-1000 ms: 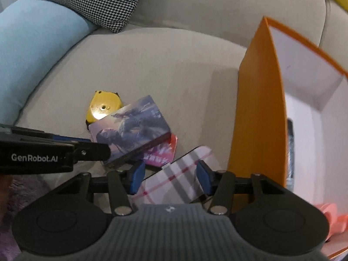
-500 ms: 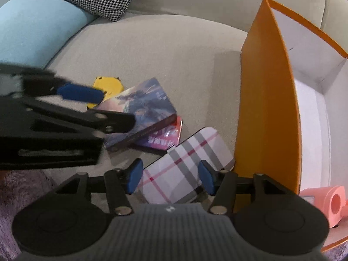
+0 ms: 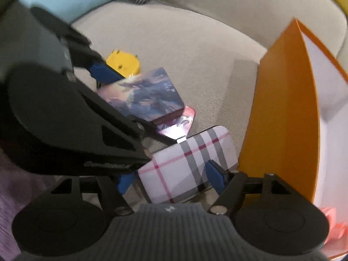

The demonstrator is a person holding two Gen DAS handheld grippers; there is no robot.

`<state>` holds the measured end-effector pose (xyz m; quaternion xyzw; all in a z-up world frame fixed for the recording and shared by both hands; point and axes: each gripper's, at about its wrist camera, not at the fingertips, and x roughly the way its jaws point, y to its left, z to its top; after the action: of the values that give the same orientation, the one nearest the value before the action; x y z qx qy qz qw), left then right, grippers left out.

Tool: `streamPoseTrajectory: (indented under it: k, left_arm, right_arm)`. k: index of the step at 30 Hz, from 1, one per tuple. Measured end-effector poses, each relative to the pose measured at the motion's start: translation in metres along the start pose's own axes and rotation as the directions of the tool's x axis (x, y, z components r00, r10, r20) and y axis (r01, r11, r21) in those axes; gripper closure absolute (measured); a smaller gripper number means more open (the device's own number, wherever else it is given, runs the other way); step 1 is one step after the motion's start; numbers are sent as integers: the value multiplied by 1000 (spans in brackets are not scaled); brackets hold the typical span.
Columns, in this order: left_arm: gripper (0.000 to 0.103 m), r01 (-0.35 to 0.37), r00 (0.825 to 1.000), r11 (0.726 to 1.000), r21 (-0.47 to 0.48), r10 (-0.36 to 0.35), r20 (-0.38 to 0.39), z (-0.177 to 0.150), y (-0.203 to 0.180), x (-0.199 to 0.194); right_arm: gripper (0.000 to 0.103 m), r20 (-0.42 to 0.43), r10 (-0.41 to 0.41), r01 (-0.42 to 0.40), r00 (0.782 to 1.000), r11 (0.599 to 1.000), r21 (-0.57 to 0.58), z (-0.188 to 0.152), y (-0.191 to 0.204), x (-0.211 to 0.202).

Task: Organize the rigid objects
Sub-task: 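Grasp the poster card with the left tool while the right tool grasps the plaid case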

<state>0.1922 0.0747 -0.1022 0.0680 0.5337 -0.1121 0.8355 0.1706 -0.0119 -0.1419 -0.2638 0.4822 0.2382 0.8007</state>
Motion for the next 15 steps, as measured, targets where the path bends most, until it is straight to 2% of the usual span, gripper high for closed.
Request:
streamPoseTrajectory:
  k: [5,10,13,15]
  left_arm:
    - [37,-19,999,985,-169,10,-53,-21,15,-8]
    - [37,-28,996,935,-353,-5,-93,-39,41,-13]
    - [38,-39,994,909,-415,-6,-107,-46,51,-15]
    - [37,-39,995,905,-424,-6,-104,-45,52,-15]
  right_arm:
    - [39,33,-56,59,998,995,-86,-6,15,-3]
    - [55,72,-103,116,992,973,-202,-11,38,-11]
    - [60,90,-119,138,989,961,-239,-12,43,-16]
    - [71,102,-114,137,988,956,-260,-15,48,-22]
